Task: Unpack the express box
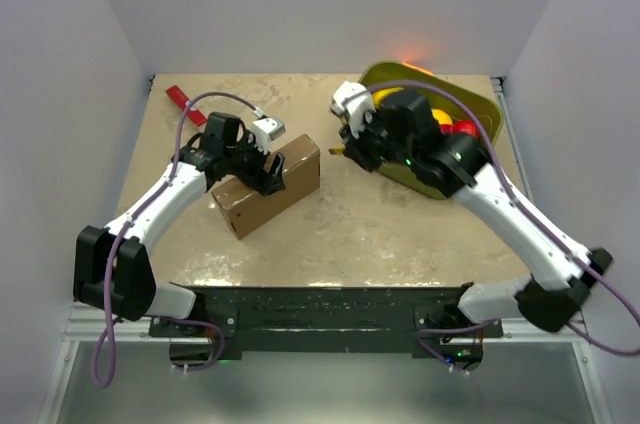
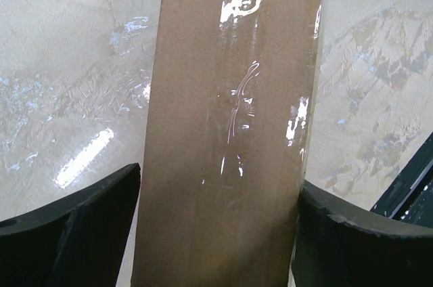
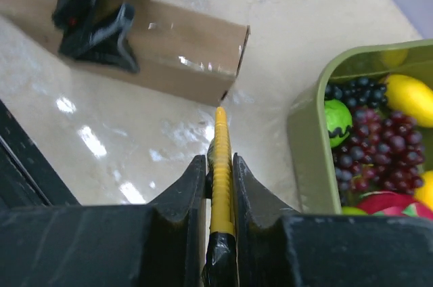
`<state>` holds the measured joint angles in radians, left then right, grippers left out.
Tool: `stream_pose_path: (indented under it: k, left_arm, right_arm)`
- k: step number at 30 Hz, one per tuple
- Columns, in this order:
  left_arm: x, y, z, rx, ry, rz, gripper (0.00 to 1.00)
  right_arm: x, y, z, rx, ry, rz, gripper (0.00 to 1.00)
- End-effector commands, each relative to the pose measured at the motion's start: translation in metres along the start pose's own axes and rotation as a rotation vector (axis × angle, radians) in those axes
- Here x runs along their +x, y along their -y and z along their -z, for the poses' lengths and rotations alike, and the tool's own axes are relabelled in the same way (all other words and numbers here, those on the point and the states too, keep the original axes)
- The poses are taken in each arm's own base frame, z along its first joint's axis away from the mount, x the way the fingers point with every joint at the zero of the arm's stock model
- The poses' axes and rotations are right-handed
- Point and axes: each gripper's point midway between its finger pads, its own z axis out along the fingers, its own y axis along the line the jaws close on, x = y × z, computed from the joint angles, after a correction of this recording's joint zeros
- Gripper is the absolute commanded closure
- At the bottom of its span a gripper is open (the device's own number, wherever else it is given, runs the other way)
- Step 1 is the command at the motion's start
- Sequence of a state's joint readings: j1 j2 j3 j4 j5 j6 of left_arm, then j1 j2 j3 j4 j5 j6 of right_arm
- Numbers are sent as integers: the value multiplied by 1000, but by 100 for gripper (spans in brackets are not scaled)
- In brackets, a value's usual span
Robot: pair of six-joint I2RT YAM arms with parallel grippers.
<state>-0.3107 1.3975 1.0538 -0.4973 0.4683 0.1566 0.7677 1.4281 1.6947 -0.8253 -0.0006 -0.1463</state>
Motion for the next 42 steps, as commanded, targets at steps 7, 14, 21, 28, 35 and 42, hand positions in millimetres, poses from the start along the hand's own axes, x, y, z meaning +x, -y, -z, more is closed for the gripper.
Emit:
stream_pose_path:
  k: [7, 14, 21, 28, 35, 42]
  left_arm:
    - [-11, -3, 6, -18, 35, -24, 7]
    - [-11, -3, 11, -29, 45, -27, 7]
    - [-13, -1, 15, -21, 62, -32, 5]
    - [-19, 18, 22, 70, 96, -65, 3]
    - [-42, 22, 39, 77, 124, -153, 1]
    - [-74, 12, 63, -5, 124, -268, 0]
  right_arm:
    - [56, 12, 12, 259, 424, 1109, 100]
    - [121, -11, -17, 259, 463, 1375, 100]
    - [184, -20, -48, 186, 390, 1416, 86]
    - [233, -30, -54, -34, 224, 1357, 31]
    - [191, -33, -24, -84, 246, 1181, 16]
    - [115, -20, -17, -34, 272, 741, 11]
